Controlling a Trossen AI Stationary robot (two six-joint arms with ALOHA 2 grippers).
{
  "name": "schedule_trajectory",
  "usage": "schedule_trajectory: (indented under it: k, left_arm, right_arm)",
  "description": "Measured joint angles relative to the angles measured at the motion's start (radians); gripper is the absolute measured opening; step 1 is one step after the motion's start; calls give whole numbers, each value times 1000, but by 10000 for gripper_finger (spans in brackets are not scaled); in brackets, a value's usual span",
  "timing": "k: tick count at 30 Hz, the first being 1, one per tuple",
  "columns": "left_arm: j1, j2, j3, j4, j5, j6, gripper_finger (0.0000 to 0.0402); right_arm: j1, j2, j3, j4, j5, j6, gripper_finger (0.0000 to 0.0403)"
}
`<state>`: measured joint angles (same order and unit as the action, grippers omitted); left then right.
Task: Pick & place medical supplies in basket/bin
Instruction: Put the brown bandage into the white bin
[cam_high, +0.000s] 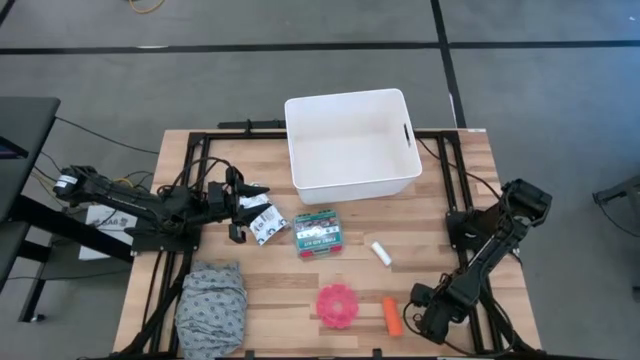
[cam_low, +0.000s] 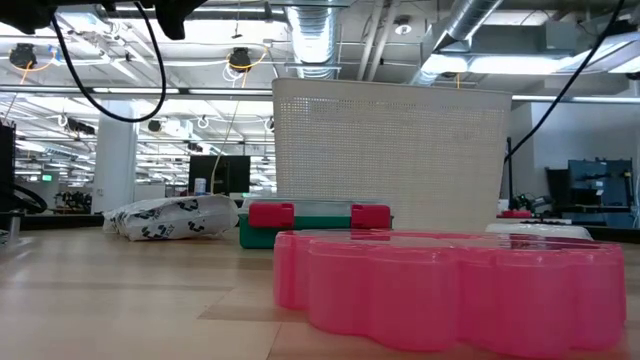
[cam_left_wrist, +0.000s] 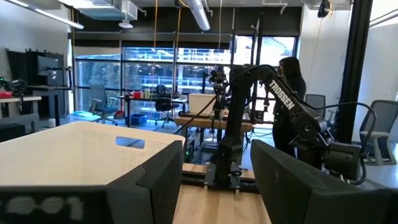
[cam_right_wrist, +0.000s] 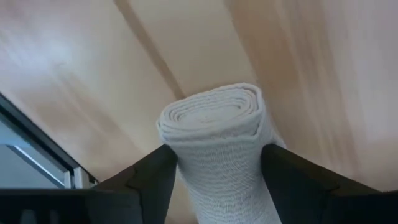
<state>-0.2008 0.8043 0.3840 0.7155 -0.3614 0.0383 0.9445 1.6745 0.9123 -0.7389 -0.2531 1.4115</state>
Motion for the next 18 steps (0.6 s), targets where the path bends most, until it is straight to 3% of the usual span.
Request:
schedule_trajectory:
  k: [4,11,18]
  left_arm:
    - [0,0,0,0,0,0,178]
    - [0,0,0,0,0,1,178]
    - [0,0,0,1,0,1,178]
  right_arm:
    - [-3,0,-9,0,-3,70,191]
    - [-49,-10,-9,124,22,66,83]
    - [-98,-10,87,44,304,-8,77]
